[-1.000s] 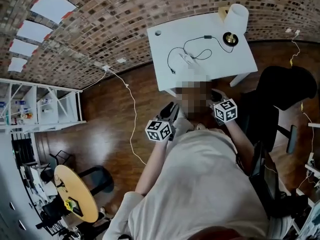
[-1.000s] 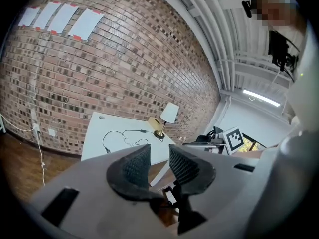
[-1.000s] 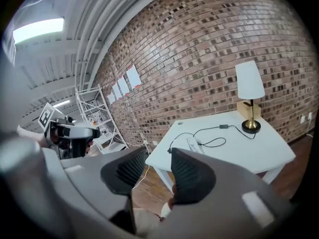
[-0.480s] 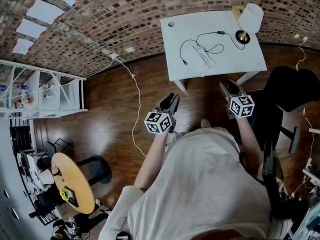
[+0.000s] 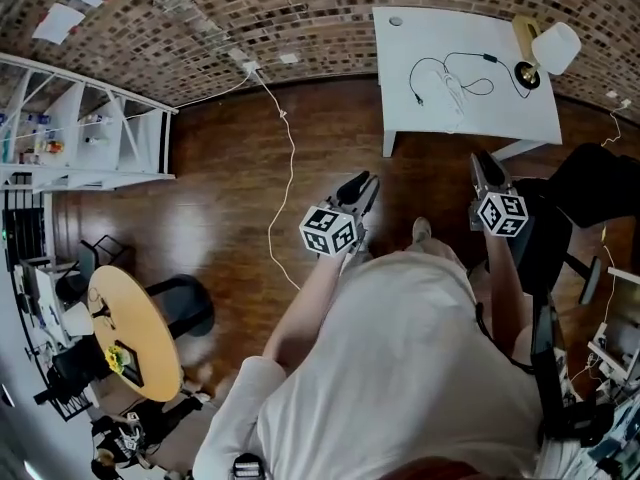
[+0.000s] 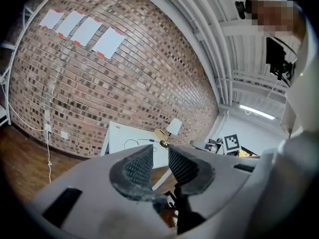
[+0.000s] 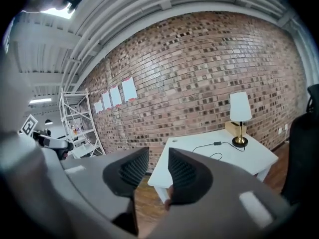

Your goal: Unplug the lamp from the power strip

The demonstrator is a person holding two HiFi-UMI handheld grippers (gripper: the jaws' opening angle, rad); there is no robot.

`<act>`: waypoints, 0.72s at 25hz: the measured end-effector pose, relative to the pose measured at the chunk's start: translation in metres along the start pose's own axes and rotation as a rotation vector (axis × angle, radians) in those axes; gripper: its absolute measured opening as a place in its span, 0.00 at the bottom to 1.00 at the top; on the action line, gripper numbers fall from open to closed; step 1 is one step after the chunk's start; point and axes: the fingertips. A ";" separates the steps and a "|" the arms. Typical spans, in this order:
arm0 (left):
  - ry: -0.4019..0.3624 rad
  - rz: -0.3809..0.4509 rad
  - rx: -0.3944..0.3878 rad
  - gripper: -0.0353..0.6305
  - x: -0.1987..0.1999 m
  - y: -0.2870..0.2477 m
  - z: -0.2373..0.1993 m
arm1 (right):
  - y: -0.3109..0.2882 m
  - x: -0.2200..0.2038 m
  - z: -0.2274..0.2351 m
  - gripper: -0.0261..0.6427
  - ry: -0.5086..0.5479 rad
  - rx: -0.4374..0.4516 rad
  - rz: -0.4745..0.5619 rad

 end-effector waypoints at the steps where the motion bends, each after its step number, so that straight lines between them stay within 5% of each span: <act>1: 0.003 -0.001 -0.005 0.19 0.002 0.010 -0.007 | 0.001 -0.001 -0.015 0.20 0.014 -0.004 -0.007; 9: 0.016 -0.073 -0.146 0.06 -0.011 0.051 -0.024 | 0.037 -0.035 -0.079 0.24 0.090 -0.113 -0.100; 18: 0.043 -0.173 -0.260 0.06 -0.054 0.042 0.014 | 0.114 -0.066 -0.046 0.24 0.061 -0.206 -0.128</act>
Point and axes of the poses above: the fingertips, and each gripper's own axes: y backward along the fingers, z to its right, x out of its top, and after that the axes turned 5 degrees about y, right-handed
